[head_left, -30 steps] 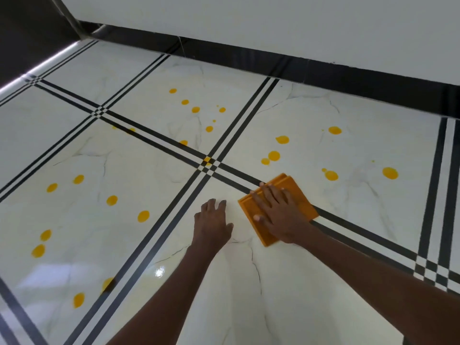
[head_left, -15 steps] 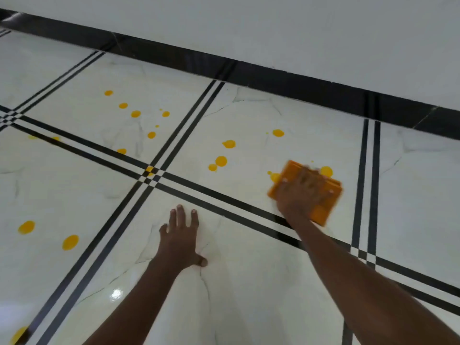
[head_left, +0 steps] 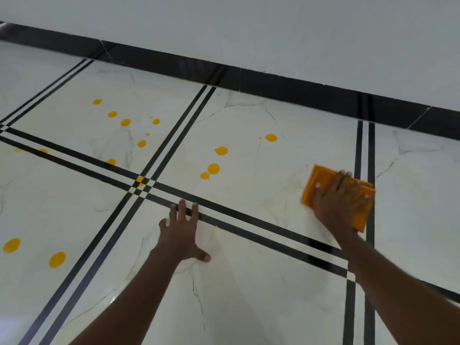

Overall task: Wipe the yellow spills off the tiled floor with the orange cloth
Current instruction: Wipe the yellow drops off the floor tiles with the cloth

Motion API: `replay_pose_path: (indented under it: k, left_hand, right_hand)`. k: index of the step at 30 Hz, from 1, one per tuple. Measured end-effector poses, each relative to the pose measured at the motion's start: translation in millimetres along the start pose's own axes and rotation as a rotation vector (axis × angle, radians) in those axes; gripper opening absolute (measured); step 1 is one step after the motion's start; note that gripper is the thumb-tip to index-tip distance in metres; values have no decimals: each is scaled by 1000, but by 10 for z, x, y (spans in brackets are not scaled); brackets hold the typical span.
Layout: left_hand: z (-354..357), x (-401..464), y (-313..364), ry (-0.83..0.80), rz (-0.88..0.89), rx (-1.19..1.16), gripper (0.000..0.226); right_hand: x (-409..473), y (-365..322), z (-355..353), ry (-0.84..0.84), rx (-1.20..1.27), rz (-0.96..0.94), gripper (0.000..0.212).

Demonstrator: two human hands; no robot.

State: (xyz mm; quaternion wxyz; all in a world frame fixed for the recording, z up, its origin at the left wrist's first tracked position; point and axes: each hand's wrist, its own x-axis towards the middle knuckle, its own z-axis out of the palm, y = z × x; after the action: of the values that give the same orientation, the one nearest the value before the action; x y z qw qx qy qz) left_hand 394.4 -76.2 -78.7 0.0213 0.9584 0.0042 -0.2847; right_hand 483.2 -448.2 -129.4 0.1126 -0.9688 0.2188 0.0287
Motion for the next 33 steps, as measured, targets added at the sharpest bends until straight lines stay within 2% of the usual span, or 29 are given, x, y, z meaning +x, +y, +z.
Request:
replay_pose_path:
  k: [2, 3, 5, 7, 9, 10, 12, 15, 17, 19, 21, 23, 25, 27, 29, 33]
  left_hand:
    - [67, 24, 26, -2, -8, 5, 147]
    - [93, 11, 4, 5, -9, -3, 146]
    - [100, 2, -59, 33, 3, -21, 144]
    - [76, -6, -98, 45, 15, -23, 139]
    - [66, -32, -151, 56, 15, -8, 135]
    - [51, -31, -187, 59, 17, 2, 133]
    - [-10, 23, -284, 54, 19, 46, 135]
    - [-144, 207, -455, 27, -36, 65, 143]
    - [-153, 297, -513, 27, -78, 47, 149]
    - [-128, 322, -545, 42, -84, 49, 148]
    - [-116, 294, -541, 57, -73, 52, 146]
    - [-141, 248, -548, 92, -69, 62, 145]
    - [-149, 215, -543, 104, -74, 48, 144]
    - [-136, 201, -533, 99, -68, 23, 143]
    - [-128, 223, -549, 107, -63, 20, 143]
    - [-68, 263, -552, 118, -57, 36, 142]
  right_hand:
    - [262, -380, 5, 14, 29, 75, 87]
    - [254, -659, 97, 20, 33, 28, 85]
    - [5, -1226, 328, 55, -20, -193, 82]
    - [-469, -1538, 476, -12, -67, -464, 79]
    - [-835, -1482, 452, -129, -70, -682, 77]
    - [-866, -1312, 407, -147, -62, -721, 77]
    - [-712, -828, 349, -94, -84, -634, 77]
    - [-76, -267, 204, -69, -109, -332, 79]
    - [376, -323, 101, -51, -69, -207, 80]
    - [626, -700, 135, -53, -19, -143, 80]
    - [482, -1147, 265, -18, -1, -197, 81]
    - [-87, -1488, 429, -4, -61, -386, 77]
    - [-678, -1487, 484, -16, -66, -564, 76]
    - [-835, -1242, 394, -54, -46, -628, 80]
    - [-526, -978, 344, -46, -100, -545, 83]
    - [594, -841, 260, -6, -59, -192, 90]
